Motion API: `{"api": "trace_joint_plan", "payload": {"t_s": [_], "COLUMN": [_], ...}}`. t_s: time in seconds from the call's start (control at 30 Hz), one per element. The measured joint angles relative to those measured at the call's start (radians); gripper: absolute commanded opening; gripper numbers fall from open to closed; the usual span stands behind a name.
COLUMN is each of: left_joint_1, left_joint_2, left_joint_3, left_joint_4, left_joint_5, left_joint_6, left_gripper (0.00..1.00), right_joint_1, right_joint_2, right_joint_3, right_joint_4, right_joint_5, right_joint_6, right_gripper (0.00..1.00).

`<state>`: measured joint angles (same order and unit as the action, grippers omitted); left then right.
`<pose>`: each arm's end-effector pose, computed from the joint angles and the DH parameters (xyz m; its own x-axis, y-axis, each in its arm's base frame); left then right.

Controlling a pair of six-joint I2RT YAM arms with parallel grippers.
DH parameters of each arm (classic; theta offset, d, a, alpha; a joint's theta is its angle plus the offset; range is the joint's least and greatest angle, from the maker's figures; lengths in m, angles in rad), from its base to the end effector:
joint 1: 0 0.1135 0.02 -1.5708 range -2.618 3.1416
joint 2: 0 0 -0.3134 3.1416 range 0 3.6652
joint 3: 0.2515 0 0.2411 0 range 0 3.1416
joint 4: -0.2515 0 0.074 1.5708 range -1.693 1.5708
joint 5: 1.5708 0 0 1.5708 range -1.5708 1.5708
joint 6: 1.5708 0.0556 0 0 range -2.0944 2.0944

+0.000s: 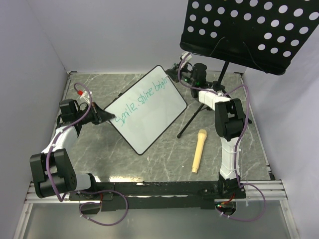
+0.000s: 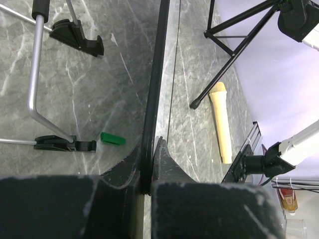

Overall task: Write a sentence on the whiteboard
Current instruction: Pick up the sentence from the whiteboard.

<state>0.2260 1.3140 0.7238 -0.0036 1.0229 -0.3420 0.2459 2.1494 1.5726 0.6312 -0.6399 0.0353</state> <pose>0.2573 0.0105 0.2789 -0.7058 -0.3415 -0.6206 0.3568 0.5855 -0.7279 0.5140 0.1632 0.3053 0.0254 0.0356 -0.9990 -0.7749 0.6320 0.0028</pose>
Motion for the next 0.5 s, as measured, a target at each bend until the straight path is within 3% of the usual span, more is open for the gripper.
{"api": "trace_joint_plan", "payload": {"t_s": [0.5], "left_joint_1": [0.0], "left_joint_2": [0.0], "left_joint_3": [0.0], "left_joint_4": [-0.001], "left_joint_5": [-0.001], "left_joint_6": [0.0], "left_gripper": [0.01], "right_joint_1": [0.0], "right_joint_2": [0.02], "right_joint_3": [0.033], "right_joint_4": [-0.02], "right_joint_5": [0.0], "right_joint_6": [-0.004], "right_gripper": [0.0]}}
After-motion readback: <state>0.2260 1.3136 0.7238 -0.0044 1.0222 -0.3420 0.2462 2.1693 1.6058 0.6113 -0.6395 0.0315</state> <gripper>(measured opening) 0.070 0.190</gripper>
